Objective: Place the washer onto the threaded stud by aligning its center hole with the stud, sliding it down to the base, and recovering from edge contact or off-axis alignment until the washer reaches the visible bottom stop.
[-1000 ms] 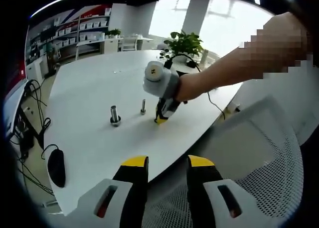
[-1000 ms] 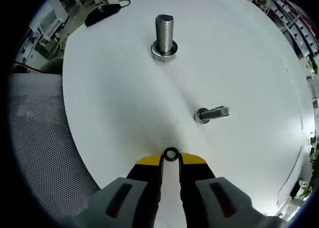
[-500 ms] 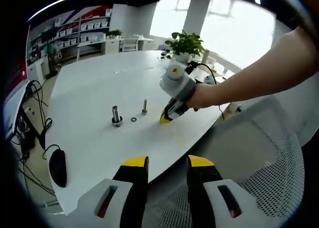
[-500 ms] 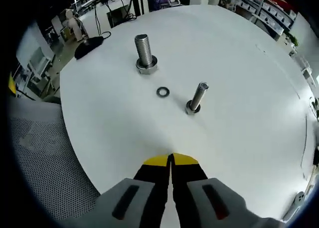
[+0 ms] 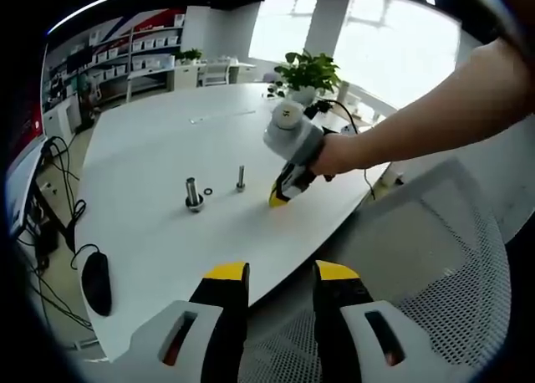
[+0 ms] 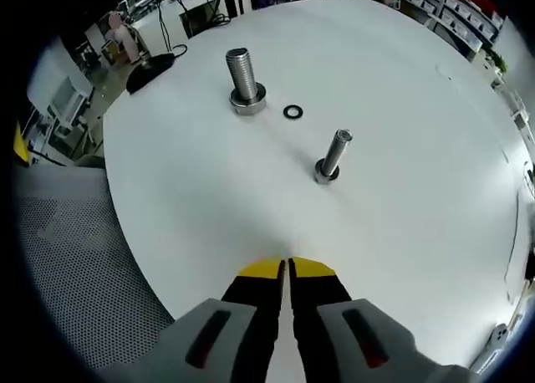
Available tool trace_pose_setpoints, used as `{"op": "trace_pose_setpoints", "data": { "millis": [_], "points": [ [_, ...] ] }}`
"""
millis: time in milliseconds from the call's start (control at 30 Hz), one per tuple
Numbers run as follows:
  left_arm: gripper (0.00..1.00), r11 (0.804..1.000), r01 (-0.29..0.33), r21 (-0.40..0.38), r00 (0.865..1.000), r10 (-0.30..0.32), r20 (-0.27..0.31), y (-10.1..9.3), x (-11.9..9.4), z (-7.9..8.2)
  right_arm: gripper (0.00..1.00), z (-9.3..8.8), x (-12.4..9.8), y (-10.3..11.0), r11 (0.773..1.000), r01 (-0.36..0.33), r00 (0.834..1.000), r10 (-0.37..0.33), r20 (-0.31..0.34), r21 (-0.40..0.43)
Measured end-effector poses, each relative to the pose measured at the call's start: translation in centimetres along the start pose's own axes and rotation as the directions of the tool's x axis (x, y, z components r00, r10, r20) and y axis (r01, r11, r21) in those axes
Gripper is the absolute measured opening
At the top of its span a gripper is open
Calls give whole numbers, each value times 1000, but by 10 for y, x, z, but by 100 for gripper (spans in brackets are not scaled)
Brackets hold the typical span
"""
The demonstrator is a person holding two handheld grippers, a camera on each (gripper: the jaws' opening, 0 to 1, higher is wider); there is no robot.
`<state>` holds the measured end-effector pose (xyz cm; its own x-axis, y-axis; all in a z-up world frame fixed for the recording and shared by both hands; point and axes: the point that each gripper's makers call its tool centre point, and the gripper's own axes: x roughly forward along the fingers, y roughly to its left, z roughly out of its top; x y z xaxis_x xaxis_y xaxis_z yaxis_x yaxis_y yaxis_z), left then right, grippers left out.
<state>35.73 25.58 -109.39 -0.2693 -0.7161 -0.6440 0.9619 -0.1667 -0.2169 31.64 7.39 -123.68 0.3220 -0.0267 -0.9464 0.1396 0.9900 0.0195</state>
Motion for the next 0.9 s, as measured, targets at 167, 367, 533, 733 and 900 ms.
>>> {"op": "trace_pose_setpoints", "data": {
  "millis": [167, 367, 533, 733, 900],
  "points": [
    [28, 1000, 8, 1, 1000, -8, 2, -1, 1, 0, 20, 10, -13, -12, 998, 30, 999, -29, 23, -47],
    [28, 1000, 9, -3, 1000, -9, 11, -2, -1, 3, 27, 47, -26, -36, 994, 53, 997, -47, 68, -95],
    [28, 1000, 12, -2, 1000, -12, 16, -1, 0, 3, 29, 82, -25, -39, 978, 60, 995, -42, 92, -198],
    [28, 1000, 11, -7, 1000, -11, 20, -2, -1, 4, 29, 118, -18, -25, 945, 42, 996, -14, 86, -326],
    [28, 1000, 8, -13, 1000, -7, 20, -2, -2, 4, 29, 128, 1, -17, 921, -11, 999, 29, 38, -389]
  ]
}}
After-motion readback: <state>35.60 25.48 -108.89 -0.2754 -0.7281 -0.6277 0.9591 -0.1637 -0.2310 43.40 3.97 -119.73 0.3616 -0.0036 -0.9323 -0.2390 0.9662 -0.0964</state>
